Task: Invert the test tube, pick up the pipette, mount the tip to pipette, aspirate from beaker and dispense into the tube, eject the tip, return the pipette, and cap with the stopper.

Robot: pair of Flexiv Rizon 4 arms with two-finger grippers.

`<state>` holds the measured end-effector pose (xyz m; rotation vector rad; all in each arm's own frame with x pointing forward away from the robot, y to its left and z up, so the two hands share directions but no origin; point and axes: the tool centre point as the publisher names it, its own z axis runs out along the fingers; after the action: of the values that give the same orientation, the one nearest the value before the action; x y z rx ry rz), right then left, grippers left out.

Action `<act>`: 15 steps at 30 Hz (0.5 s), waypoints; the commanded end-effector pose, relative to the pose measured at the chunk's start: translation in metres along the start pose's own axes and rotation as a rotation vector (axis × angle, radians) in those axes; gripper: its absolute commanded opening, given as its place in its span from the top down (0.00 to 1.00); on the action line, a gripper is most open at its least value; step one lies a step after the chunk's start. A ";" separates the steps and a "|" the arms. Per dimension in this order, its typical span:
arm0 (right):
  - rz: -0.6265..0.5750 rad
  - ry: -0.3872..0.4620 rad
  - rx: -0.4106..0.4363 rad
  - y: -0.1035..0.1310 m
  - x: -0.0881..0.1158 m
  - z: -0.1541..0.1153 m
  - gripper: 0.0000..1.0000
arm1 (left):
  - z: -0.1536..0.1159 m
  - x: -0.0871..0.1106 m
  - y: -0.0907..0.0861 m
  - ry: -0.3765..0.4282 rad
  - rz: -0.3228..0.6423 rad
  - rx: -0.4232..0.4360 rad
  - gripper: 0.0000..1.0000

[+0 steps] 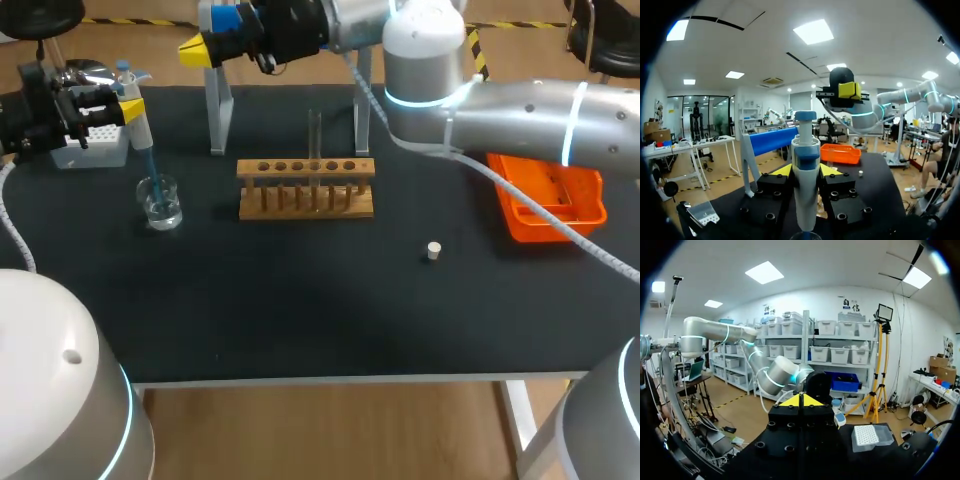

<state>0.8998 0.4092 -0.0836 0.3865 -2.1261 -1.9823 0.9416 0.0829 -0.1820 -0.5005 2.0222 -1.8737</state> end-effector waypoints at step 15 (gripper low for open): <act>0.019 0.071 -0.016 0.004 -0.033 0.036 1.00 | 0.000 0.001 0.000 -0.003 0.001 0.000 1.00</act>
<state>0.9128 0.4462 -0.0812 0.3881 -2.0862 -1.9712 0.9417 0.0829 -0.1820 -0.5005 2.0222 -1.8737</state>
